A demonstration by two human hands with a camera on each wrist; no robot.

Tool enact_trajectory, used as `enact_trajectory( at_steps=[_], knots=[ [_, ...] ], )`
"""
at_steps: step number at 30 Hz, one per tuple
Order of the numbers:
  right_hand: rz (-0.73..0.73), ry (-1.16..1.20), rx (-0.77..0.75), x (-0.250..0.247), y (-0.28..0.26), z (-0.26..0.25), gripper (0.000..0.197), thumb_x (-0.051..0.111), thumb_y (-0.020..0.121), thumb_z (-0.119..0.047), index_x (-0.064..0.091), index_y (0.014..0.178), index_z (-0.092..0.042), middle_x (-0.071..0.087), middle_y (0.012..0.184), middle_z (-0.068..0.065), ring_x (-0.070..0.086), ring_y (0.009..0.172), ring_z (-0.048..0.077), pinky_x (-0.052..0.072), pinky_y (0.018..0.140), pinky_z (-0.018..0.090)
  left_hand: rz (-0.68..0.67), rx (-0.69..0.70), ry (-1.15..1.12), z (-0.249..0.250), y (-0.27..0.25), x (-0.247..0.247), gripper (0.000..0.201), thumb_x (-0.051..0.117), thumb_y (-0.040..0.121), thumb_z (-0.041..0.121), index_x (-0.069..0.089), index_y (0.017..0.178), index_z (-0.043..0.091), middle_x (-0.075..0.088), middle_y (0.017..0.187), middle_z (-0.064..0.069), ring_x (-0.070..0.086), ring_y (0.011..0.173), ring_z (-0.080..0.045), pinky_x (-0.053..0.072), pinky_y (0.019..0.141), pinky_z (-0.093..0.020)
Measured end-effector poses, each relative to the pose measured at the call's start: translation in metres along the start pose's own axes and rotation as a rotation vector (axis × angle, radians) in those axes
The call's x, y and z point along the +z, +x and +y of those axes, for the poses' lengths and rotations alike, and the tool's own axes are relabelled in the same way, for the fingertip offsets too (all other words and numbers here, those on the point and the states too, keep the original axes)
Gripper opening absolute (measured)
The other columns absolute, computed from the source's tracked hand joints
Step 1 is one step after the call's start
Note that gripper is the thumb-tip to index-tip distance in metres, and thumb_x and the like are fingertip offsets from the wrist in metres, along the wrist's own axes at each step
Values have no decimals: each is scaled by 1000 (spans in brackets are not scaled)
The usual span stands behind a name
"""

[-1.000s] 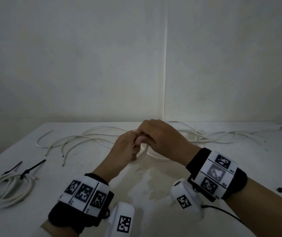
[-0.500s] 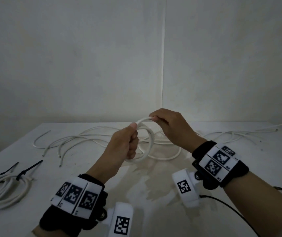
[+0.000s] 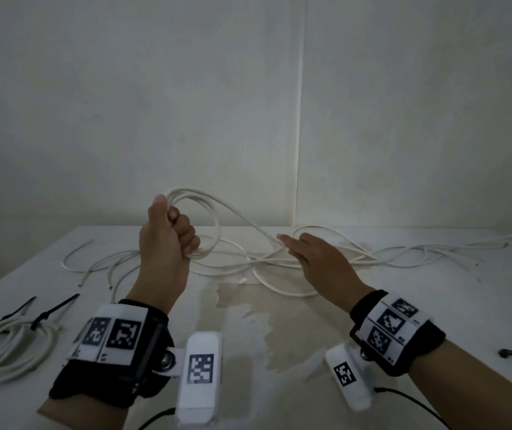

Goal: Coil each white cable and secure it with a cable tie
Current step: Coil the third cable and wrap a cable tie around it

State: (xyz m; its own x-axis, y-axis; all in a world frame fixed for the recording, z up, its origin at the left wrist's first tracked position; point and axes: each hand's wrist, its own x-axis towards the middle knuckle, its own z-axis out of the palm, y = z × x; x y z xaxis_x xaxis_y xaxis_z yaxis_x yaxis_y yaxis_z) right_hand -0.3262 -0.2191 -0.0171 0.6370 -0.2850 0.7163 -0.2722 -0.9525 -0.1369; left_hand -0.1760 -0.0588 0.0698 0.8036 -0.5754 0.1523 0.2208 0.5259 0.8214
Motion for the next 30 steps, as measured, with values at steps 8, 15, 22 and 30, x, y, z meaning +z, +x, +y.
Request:
enact_trajectory(
  at_steps=[8, 15, 22, 30],
  knots=[
    [-55, -237, -300, 5, -5, -37, 33, 37, 82, -28, 69, 83, -20, 60, 62, -7, 58, 47, 13, 29, 33, 16, 50, 21, 52, -11, 3, -1, 37, 37, 96, 31, 29, 61, 21, 21, 40, 10, 15, 35, -6, 16, 38, -19],
    [-108, -260, -409, 3, -11, -66, 28, 40, 83, -27, 67, 77, -24, 57, 61, -9, 54, 47, 9, 14, 40, 18, -5, 23, 220, -23, -7, 7, 37, 35, 97, 29, 29, 61, 21, 23, 40, 10, 18, 36, -7, 20, 35, -18],
    [38, -189, -563, -21, 9, -77, 26, 46, 85, -26, 67, 70, -21, 61, 66, -5, 55, 55, 13, 29, 41, 22, -212, -20, 543, -39, -28, 11, 47, 30, 99, 28, 39, 56, 12, 43, 44, 2, 37, 36, -10, 31, 37, -18],
    [140, 21, -501, -42, 17, -70, 16, 63, 78, -17, 59, 67, -7, 57, 67, 6, 46, 48, 16, 35, 41, 25, -569, -104, 674, -45, -44, 8, 40, 28, 101, 14, 53, 71, 5, 55, 53, 2, 53, 50, -10, 44, 52, -25]
  ],
)
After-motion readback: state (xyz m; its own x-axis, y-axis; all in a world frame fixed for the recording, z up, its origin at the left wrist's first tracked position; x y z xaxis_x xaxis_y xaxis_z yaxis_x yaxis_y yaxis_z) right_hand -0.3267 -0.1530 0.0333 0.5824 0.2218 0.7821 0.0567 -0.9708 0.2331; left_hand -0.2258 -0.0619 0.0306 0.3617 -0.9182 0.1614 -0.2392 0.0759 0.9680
